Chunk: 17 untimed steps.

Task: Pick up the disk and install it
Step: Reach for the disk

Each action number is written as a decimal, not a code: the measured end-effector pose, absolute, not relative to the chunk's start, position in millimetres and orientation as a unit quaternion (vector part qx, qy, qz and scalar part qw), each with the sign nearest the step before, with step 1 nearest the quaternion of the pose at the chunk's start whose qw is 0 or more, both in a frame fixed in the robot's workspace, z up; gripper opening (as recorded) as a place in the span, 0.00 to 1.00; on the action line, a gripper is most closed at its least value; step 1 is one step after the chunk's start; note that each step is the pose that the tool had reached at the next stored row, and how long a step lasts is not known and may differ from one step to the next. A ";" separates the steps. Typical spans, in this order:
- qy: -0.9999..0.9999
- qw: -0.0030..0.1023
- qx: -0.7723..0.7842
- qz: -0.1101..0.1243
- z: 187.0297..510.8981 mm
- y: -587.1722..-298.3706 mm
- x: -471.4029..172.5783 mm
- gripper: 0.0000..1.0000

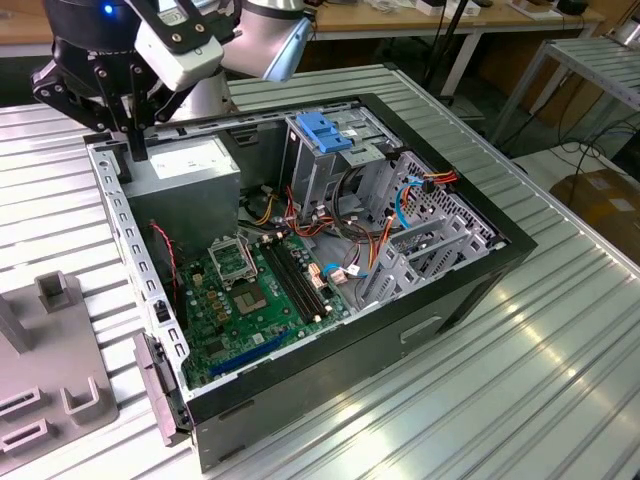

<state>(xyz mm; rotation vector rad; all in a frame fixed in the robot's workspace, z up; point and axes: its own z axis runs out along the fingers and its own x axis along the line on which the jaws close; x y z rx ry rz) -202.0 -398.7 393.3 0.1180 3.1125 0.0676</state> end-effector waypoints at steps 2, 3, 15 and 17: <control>0.999 0.013 0.038 0.022 393.3 -398.5 -204.9 0.10; 0.999 0.013 0.038 0.022 393.3 -398.4 -206.3 0.10; 0.999 0.013 0.038 0.022 393.3 -397.4 -220.2 0.10; 0.999 0.013 0.038 0.022 393.3 -397.3 -221.7 0.10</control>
